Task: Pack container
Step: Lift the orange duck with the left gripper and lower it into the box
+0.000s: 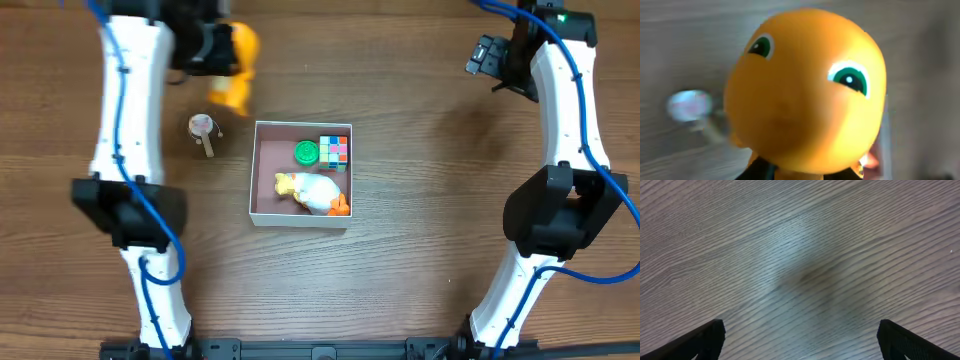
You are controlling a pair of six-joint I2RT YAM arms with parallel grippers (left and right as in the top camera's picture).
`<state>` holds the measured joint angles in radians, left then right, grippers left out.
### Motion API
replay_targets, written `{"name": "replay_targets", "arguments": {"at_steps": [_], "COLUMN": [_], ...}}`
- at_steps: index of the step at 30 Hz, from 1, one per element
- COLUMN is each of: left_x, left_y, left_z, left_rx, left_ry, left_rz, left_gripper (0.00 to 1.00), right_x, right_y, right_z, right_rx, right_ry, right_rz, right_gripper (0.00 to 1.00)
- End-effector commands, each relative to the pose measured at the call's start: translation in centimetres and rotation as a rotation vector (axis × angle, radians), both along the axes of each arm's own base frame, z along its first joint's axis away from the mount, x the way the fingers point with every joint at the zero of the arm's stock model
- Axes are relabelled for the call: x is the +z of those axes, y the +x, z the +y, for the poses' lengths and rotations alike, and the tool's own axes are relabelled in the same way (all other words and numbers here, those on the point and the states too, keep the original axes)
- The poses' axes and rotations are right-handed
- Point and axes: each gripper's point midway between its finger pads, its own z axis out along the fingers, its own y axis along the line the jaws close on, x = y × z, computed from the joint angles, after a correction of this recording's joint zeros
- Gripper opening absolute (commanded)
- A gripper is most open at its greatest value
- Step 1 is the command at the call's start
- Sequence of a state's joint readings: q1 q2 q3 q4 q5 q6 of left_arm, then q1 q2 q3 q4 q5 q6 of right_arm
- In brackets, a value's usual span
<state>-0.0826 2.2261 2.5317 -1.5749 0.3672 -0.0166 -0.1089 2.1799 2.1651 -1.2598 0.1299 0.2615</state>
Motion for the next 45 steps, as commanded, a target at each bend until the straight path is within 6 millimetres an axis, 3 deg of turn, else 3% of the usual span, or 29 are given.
{"name": "replay_targets", "arguments": {"at_steps": [1, 5, 8, 13, 15, 16, 18, 20, 23, 29, 33, 38, 45], "left_x": [2.0, 1.5, -0.1, -0.2, -0.2, -0.2, -0.1, 0.0, -0.2, -5.2, -8.0, -10.3, -11.6], "left_y": [-1.7, -3.7, -4.7, -5.1, -5.0, -4.9, -4.5, -4.2, -4.1, -5.8, -5.8, -5.5, -7.6], "left_z": [-6.9, -9.9, -9.2, -9.7, -9.7, -9.8, -9.9, -10.0, -10.1, -9.5, -9.4, -9.4, -8.6], "left_rx": [-0.091, -0.158, -0.274, -0.528, -0.597, -0.62, -0.682, -0.752, -0.765, -0.786, -0.849, -0.859, -0.86], "left_ry": [-0.11, -0.082, 0.115, 0.176, 0.191, 0.195, 0.208, 0.224, 0.226, 0.219, 0.229, 0.236, 0.227], "left_rz": [-0.005, 0.029, 0.003, -0.087, -0.119, -0.133, -0.179, -0.221, -0.225, -0.049, -0.034, -0.028, 0.084], "left_gripper": [0.29, 0.29, 0.29, 0.3, 0.42, 0.43, 0.41, 0.31, 0.35, 0.44, 0.51, 0.57, 0.57], "right_x": [0.6, 0.6, 0.6, 0.6, 0.6, 0.6, 0.6, 0.6, 0.6, 0.6, 0.6, 0.6, 0.6], "right_y": [0.1, 0.1, 0.1, 0.1, 0.1, 0.1, 0.1, 0.1, 0.1, 0.1, 0.1, 0.1, 0.1], "right_z": [0.1, 0.1, 0.1, 0.1, 0.1, 0.1, 0.1, 0.1, 0.1, 0.1, 0.1, 0.1, 0.1], "right_rx": [0.001, 0.001, 0.001, 0.001, 0.001, 0.001, 0.001, 0.001, 0.001, 0.001, 0.001, 0.001, 0.001], "right_ry": [-0.001, -0.001, -0.001, -0.001, -0.001, -0.001, -0.001, -0.001, -0.001, -0.001, -0.001, -0.001, -0.001], "right_rz": [-0.014, -0.014, -0.014, -0.014, -0.014, -0.014, -0.014, -0.014, -0.014, -0.014, -0.014, -0.014, -0.014], "right_gripper": [1.0, 1.0, 1.0, 1.0, 1.0, 1.0, 1.0, 1.0, 1.0, 1.0, 1.0, 1.0, 1.0]}}
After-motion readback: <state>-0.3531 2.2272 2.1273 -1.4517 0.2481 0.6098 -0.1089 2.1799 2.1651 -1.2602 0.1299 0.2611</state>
